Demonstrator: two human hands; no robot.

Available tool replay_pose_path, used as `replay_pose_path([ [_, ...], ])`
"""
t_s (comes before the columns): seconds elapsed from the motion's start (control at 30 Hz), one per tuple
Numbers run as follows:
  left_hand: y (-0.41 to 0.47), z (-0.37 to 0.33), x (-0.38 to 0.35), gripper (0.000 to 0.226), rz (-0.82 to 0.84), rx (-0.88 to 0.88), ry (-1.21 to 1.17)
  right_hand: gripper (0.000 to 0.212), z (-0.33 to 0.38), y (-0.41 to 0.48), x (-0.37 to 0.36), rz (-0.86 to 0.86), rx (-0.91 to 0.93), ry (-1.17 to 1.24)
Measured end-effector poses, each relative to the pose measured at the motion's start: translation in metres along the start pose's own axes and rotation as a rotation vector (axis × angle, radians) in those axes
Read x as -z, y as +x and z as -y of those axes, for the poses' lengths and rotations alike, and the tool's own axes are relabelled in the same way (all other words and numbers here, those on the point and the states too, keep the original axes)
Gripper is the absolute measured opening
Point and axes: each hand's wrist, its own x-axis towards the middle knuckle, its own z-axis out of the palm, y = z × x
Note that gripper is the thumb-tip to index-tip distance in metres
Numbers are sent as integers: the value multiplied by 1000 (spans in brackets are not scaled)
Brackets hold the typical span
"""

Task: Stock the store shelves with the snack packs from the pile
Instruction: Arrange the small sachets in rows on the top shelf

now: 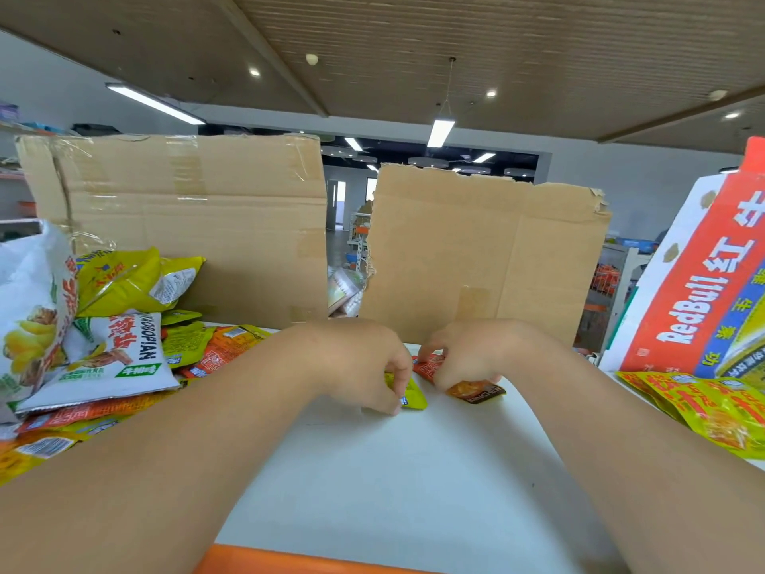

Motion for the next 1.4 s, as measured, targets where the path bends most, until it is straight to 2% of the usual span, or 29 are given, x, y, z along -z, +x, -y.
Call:
replay_pose_path([
  [0.07, 0, -3, 3, 7, -20, -31, 37, 57, -1, 1, -1, -2, -3, 18],
  [0.13, -3, 3, 9, 11, -35, -40, -59, 52, -1, 0, 0, -6, -2, 42],
  [0.3, -11, 30, 26, 19, -266, -136, -798, 9, -4, 0, -1, -42, -19, 50],
  [0.33, -8, 35, 24, 19, -295, -105, -792, 8, -4, 0, -1, -44, -25, 46],
  [0.4, 0, 45, 15, 19, -308, 10, -538, 38, -4, 3, -2, -17, -12, 58],
  [0.47, 7, 50, 4, 15, -191, 129, -327, 53, -3, 3, -1, 11, 1, 65],
  [0.53, 6, 43, -1, 8, -53, 241, -186, 55, -3, 3, -1, 18, 4, 65],
  [0.67, -2, 11, 6, 56, 49, 334, 9, 57, -5, 5, -2, -10, 4, 60],
  [0.77, -4, -5, 7, 77, 119, 349, 54, 59, -5, 5, -2, -30, -20, 72],
  [0.9, -7, -6, 8, 72, 144, 226, -69, 57, -4, 5, -1, -45, -20, 39],
  [1.07, -7, -1, 11, 73, 208, 259, -27, 54, -7, 9, -2, -48, -17, 56],
  [1.23, -7, 2, 13, 59, 191, 250, -5, 57, -9, 13, -3, -77, -21, 91],
  [1.4, -5, -3, 11, 45, 126, 195, -45, 40, -11, 8, 4, -144, -7, 195],
])
